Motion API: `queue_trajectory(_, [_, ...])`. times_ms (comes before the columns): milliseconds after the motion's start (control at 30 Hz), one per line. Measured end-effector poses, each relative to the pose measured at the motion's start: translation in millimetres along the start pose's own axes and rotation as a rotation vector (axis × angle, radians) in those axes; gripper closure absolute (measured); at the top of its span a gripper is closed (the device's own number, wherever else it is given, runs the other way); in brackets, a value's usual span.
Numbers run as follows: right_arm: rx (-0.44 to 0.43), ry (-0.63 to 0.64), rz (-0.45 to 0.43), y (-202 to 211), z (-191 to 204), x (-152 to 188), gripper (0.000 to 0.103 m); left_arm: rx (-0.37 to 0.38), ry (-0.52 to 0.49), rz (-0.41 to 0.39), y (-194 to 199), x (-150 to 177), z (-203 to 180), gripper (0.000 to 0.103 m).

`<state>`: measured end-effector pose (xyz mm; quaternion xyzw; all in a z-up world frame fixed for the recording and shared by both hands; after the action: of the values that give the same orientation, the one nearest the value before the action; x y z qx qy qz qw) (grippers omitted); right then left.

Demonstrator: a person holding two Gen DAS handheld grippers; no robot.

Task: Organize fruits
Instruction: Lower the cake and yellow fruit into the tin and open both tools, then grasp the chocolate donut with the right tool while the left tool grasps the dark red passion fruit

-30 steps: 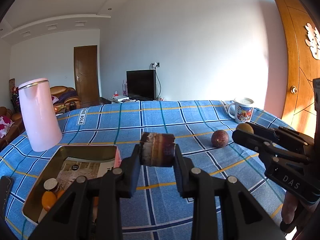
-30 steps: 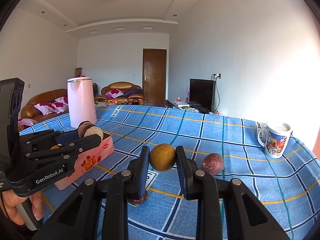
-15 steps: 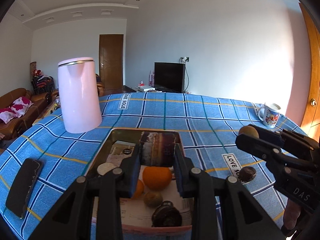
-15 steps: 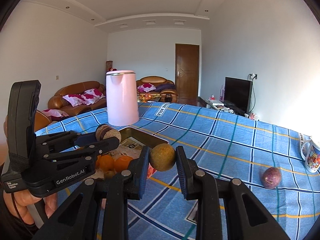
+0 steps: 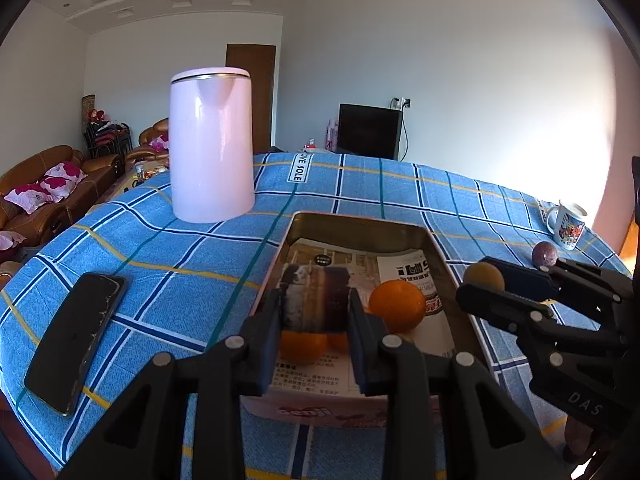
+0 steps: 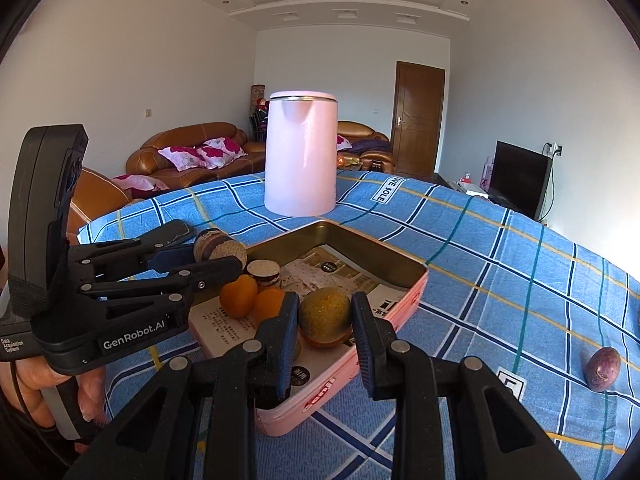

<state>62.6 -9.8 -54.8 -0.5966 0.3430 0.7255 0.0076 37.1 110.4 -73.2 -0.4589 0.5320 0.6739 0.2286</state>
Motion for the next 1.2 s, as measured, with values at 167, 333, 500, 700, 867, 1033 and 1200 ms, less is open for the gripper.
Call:
queue_trajectory(167, [-0.006, 0.003, 0.058, -14, 5, 5, 0.075, 0.002, -0.007, 0.012, -2, 7, 1, 0.071])
queue_trajectory(333, [-0.027, -0.003, 0.105, -23, 7, 8, 0.075, -0.013, -0.015, 0.034, -9, 13, 2, 0.071])
queue_trajectory(500, [-0.036, -0.023, 0.114, -25, 5, 10, 0.054, -0.031, -0.027, 0.002, -2, 11, -2, 0.041])
queue_trajectory(700, [0.013, -0.024, 0.067, 6, -8, 14, 0.050, 0.007, -0.056, -0.038, 15, 2, -25, 0.030])
queue_trajectory(867, [0.118, -0.085, 0.048, 51, -50, 27, 0.047, 0.045, -0.111, -0.053, 22, -2, -55, 0.025])
queue_trajectory(1033, [0.198, -0.201, 0.077, 75, -100, 47, 0.045, 0.087, -0.133, -0.036, 21, -6, -78, 0.025])
queue_trajectory(1200, [0.162, -0.269, 0.146, 68, -116, 63, 0.045, 0.113, -0.135, -0.019, 19, -14, -88, 0.025])
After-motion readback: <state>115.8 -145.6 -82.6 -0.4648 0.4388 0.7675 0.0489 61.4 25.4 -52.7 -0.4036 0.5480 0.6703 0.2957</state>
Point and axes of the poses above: each gripper's, at about its wrist camera, not at the fingertips, and y roughly against the way its jaws point, z to its left, x to its underside, the point moved 5 cm from there along -y, roughly the way its jaws point, and after that the axes turned 12 degrees about -x, right-handed, at the moved point
